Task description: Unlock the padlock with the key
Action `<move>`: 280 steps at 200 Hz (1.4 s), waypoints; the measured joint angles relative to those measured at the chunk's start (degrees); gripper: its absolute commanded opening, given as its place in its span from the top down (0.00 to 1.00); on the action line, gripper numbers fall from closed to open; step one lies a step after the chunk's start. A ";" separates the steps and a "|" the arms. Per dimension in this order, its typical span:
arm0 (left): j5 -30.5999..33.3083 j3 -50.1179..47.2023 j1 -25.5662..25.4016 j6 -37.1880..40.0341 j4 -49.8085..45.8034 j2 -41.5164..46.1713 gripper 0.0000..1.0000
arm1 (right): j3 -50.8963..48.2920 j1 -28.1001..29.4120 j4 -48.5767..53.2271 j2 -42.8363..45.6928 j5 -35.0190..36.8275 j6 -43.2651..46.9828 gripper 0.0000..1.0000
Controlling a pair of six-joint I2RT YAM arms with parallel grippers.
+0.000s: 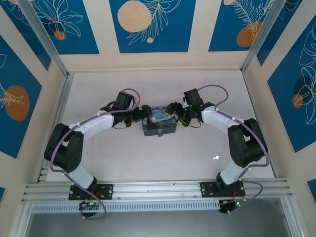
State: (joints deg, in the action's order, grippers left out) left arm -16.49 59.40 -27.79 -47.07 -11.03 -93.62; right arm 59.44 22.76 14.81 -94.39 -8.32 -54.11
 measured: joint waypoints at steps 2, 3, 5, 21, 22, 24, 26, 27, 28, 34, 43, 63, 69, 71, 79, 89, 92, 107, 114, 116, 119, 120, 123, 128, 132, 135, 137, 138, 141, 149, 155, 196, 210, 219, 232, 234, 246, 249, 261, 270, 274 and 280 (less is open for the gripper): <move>-0.02 0.00 -0.04 -0.07 0.20 -0.04 0.00 | 0.00 0.00 -0.04 0.00 -0.07 0.00 0.17; -0.04 0.00 -0.09 -0.15 0.31 -0.11 0.00 | 0.00 0.00 -0.09 0.00 -0.11 -0.02 0.17; -0.07 0.00 -0.11 -0.24 0.46 -0.15 0.00 | 0.00 0.00 -0.17 0.00 -0.13 -0.11 0.17; -0.48 0.35 -0.26 -0.92 1.90 -1.18 0.00 | 0.00 0.00 -0.59 0.00 -0.68 -0.37 0.17; -0.52 0.39 -0.26 -0.96 1.97 -1.22 0.00 | 0.00 0.00 -0.61 0.00 -0.70 -0.39 0.17; -0.59 0.46 -0.26 -1.05 2.14 -1.40 0.00 | 0.00 0.00 -0.63 0.00 -0.72 -0.39 0.17; -0.63 0.57 -0.26 -1.11 2.40 -1.64 0.00 | 0.00 -0.02 -0.66 0.00 -0.74 -0.44 0.17; -0.66 0.57 -0.26 -1.16 2.45 -1.70 0.00 | 0.00 -0.02 -0.68 0.00 -0.76 -0.48 0.17; -0.68 0.61 -0.26 -1.18 2.49 -1.79 0.00 | 0.00 -0.02 -0.68 0.00 -0.79 -0.50 0.17; -0.96 0.96 -0.26 -1.57 3.06 -2.45 0.00 | 0.02 -0.02 -0.72 0.00 -0.96 -0.61 0.17; -1.33 1.46 -0.26 -2.16 4.04 -3.43 0.00 | 0.02 -0.02 -0.76 0.00 -1.16 -0.92 0.17; -1.51 2.80 -0.31 -3.15 5.20 -5.44 0.00 | 0.24 -0.07 -0.70 -0.07 -1.38 -1.46 0.17; -1.49 3.30 -0.31 -3.48 5.38 -5.99 0.00 | 0.42 -0.17 -0.63 -0.15 -1.38 -1.66 0.17; -1.46 3.50 -0.31 -3.50 5.51 -6.14 0.00 | 0.46 -0.22 -0.61 -0.20 -1.36 -1.64 0.17; -1.44 4.37 -0.31 -3.65 5.68 -6.95 0.00 | 0.72 -0.46 -0.66 -0.50 -1.33 -1.73 0.17; -1.38 5.49 -0.31 -3.67 5.92 -7.89 0.00 | 1.14 -0.81 -0.61 -0.98 -1.33 -1.90 0.17; -1.36 5.77 -0.31 -3.67 5.97 -8.13 0.00 | 1.27 -0.94 -0.59 -1.11 -1.33 -1.92 0.17; -1.20 7.15 -0.28 -3.72 5.92 -9.33 0.00 | 1.86 -1.36 -0.61 -1.77 -1.33 -2.14 0.17; -1.20 7.85 -0.28 -3.87 5.92 -9.86 0.00 | 2.12 -1.49 -0.59 -2.03 -1.33 -2.32 0.17; -1.18 8.02 -0.28 -3.87 5.92 -10.03 0.00 | 2.23 -1.55 -0.59 -2.16 -1.33 -2.40 0.17; -1.18 8.28 -0.28 -3.89 5.99 -10.23 0.00 | 2.38 -1.62 -0.59 -2.29 -1.31 -2.49 0.17; -1.16 8.39 -0.28 -3.89 5.99 -10.38 0.00 | 2.43 -1.66 -0.59 -2.38 -1.31 -2.49 0.17; -1.14 8.66 -0.24 -3.91 5.97 -10.58 0.00 | 2.54 -1.75 -0.61 -2.54 -1.33 -2.56 0.17; -1.09 8.98 -0.24 -4.00 6.10 -10.93 0.00 | 2.73 -1.88 -0.63 -2.78 -1.33 -2.75 0.17; -1.07 9.16 -0.22 -4.09 6.27 -11.19 0.00 | 2.84 -1.97 -0.63 -2.97 -1.36 -2.89 0.17; -1.05 9.29 -0.22 -4.11 6.34 -11.34 0.00 | 2.99 -2.05 -0.66 -3.13 -1.36 -2.93 0.17; -1.05 9.40 -0.22 -4.11 6.36 -11.50 0.00 | 3.04 -2.08 -0.66 -3.23 -1.36 -2.95 0.17; -1.03 9.46 -0.22 -4.11 6.38 -11.54 0.00 | 3.10 -2.10 -0.66 -3.30 -1.36 -2.99 0.17; -1.03 9.55 -0.22 -4.15 6.40 -11.65 0.00 | 3.21 -2.19 -0.66 -3.39 -1.36 -3.10 0.17; -1.03 9.64 -0.22 -4.39 6.67 -11.91 0.00 | 3.39 -2.32 -0.70 -3.72 -1.36 -3.28 0.17; -1.03 9.66 -0.22 -4.55 6.84 -12.00 0.00 | 3.48 -2.40 -0.70 -3.82 -1.36 -3.37 0.17; -0.98 9.57 -0.24 -5.18 7.82 -12.09 0.00 | 3.89 -3.30 -0.66 -3.89 -0.42 -4.26 0.06; -0.22 8.83 -0.26 -5.20 8.55 -11.58 0.00 | 3.80 -3.93 0.33 -2.99 1.40 -4.81 0.04; 0.70 7.78 -0.24 -5.18 8.72 -10.73 0.00 | 3.43 -4.74 1.36 -1.49 2.58 -4.96 0.04; 2.47 5.86 0.02 -5.16 8.59 -8.68 0.00 | 2.43 -6.56 3.17 1.99 4.55 -5.33 0.06; 2.67 5.57 0.07 -5.14 8.46 -8.22 0.00 | 2.29 -6.91 3.58 2.67 4.83 -5.29 0.06; 4.35 4.35 0.48 -5.11 7.61 -6.08 0.00 | 1.51 -9.01 5.99 6.51 6.47 -5.46 0.07; 4.68 4.17 0.55 -4.96 7.34 -5.53 0.00 | 1.40 -9.44 6.64 7.43 6.80 -5.40 0.08; 6.05 3.37 0.81 -4.85 6.80 -3.19 0.00 | 0.98 -11.39 9.46 10.75 8.24 -5.31 0.09; 6.78 2.67 0.96 -4.33 6.75 -1.49 0.00 | 0.50 -12.79 11.76 12.96 9.31 -5.22 0.10; 7.02 2.40 1.03 -4.11 6.71 -0.83 0.00 | 0.17 -13.27 12.96 13.92 9.62 -5.22 0.10; 7.34 1.95 1.05 -3.82 6.73 0.15 0.00 | -0.33 -14.03 14.58 14.99 9.92 -5.22 0.11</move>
State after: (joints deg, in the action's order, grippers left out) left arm -9.15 61.34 -26.74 -50.89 -4.29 -93.47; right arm 59.11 8.73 29.39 -79.40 1.61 -59.33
